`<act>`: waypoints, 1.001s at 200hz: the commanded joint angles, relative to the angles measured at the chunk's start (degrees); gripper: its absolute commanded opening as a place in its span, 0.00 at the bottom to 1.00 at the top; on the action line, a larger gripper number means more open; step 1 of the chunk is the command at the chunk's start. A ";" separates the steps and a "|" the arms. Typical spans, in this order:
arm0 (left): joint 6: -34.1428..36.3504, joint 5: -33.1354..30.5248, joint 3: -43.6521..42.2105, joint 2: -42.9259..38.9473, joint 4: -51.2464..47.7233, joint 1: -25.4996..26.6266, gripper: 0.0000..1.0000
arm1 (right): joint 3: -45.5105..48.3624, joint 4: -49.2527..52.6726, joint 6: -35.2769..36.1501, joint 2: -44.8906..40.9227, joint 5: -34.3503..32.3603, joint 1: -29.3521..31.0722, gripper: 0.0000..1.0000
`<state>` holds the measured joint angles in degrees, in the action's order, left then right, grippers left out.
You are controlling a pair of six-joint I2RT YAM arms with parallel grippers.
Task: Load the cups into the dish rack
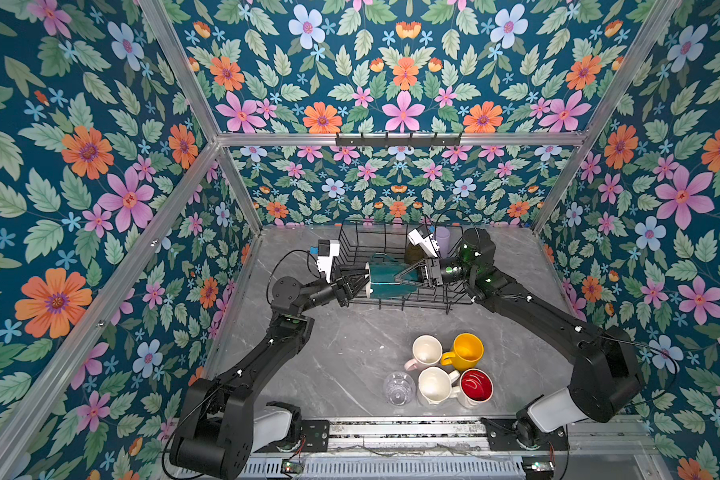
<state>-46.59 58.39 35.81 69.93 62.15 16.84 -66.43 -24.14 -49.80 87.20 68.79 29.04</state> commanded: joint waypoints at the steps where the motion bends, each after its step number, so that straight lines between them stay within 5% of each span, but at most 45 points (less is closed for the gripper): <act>1: -0.44 1.46 0.66 -0.15 3.68 0.03 0.31 | -0.52 -0.03 0.67 -0.36 -2.70 -0.10 0.00; 61: 0.07 1.81 1.32 -0.19 2.36 0.03 0.48 | -0.71 0.74 1.09 -0.56 -3.32 -0.05 0.00; 93: 0.02 1.81 1.37 -0.23 2.25 0.03 0.49 | -0.85 1.18 1.35 -0.58 -3.49 -0.04 0.00; 200: -0.09 1.81 1.37 -0.15 2.27 0.02 0.18 | -1.07 4.98 4.19 -1.24 -4.78 0.04 0.00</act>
<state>-46.50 58.28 36.67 69.93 59.48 16.82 -67.24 -19.55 -46.28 86.32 67.94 29.08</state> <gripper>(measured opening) 0.198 0.787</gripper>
